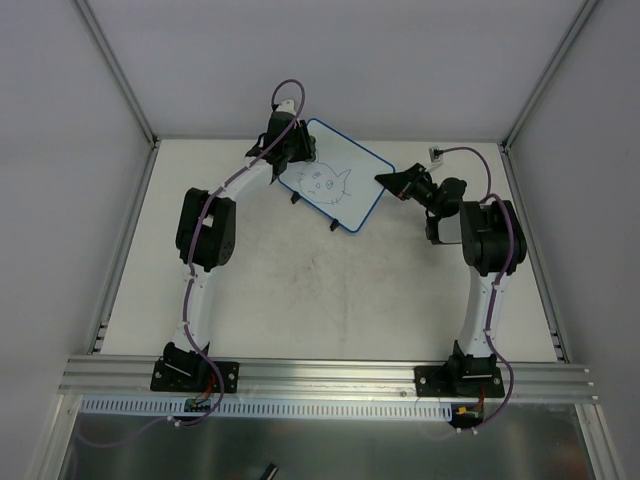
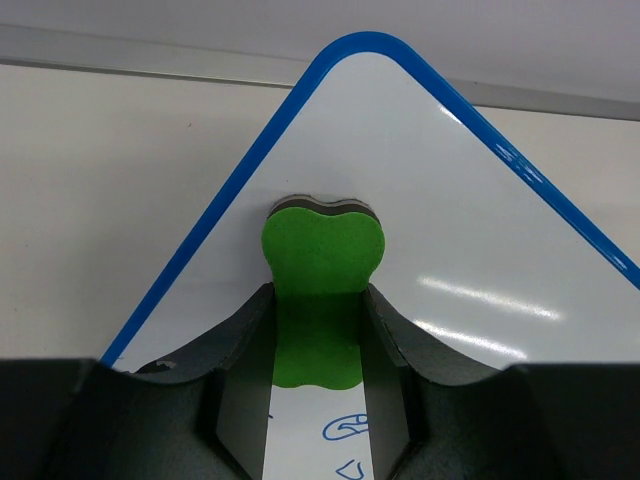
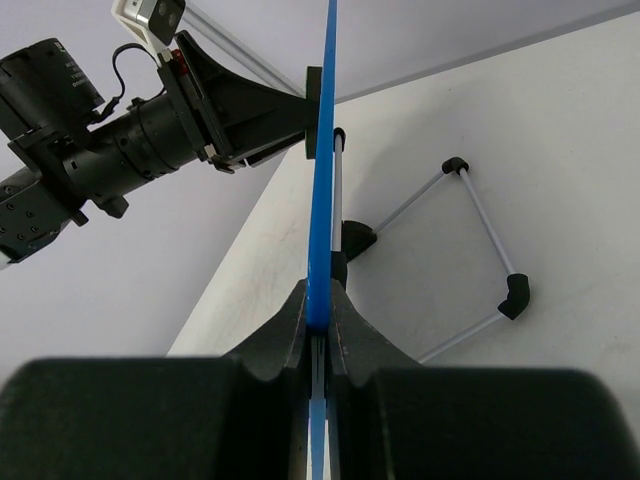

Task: Erase the whiteboard

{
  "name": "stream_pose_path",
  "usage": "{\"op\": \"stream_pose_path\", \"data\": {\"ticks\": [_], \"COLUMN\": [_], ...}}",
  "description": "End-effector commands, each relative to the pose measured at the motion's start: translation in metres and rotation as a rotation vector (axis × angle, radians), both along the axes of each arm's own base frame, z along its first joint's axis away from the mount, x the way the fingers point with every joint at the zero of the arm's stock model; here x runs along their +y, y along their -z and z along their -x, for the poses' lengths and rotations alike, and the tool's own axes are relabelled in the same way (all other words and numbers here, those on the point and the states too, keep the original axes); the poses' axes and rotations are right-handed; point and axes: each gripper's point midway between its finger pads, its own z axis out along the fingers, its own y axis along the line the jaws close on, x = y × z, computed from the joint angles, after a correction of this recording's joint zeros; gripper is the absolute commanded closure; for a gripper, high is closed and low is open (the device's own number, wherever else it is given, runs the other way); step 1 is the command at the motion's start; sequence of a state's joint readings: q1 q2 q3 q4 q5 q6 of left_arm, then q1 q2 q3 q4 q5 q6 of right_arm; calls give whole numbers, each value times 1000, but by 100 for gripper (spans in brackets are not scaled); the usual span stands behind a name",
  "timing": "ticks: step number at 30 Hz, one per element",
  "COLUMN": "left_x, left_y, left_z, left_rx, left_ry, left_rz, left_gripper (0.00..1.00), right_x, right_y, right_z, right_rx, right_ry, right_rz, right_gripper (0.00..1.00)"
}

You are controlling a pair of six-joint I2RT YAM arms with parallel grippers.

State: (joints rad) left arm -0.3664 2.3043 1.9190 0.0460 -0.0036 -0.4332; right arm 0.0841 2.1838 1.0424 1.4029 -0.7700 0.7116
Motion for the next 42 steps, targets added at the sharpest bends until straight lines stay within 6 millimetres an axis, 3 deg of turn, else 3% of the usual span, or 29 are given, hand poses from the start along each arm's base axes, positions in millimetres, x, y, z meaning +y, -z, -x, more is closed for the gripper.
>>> {"op": "stream_pose_path", "data": {"ticks": [1, 15, 26, 42], "left_x": [-12, -56, -120, -76], "left_y": [-17, -20, -30, -7], "left_z": [-8, 13, 54, 27], "left_rx": [-38, -36, -123, -82], "left_ry": [19, 221, 453, 237], "left_rz": [54, 87, -7, -66], "left_gripper": [100, 100, 100, 99], "right_x": [43, 44, 46, 48], "right_y": [-3, -4, -4, -4], "right_z": [49, 49, 48, 49], "right_rx": [-156, -153, -153, -155], "right_ry": [-231, -237, -237, -241], "right_rz": [62, 58, 55, 57], "right_gripper": [100, 100, 100, 100]}}
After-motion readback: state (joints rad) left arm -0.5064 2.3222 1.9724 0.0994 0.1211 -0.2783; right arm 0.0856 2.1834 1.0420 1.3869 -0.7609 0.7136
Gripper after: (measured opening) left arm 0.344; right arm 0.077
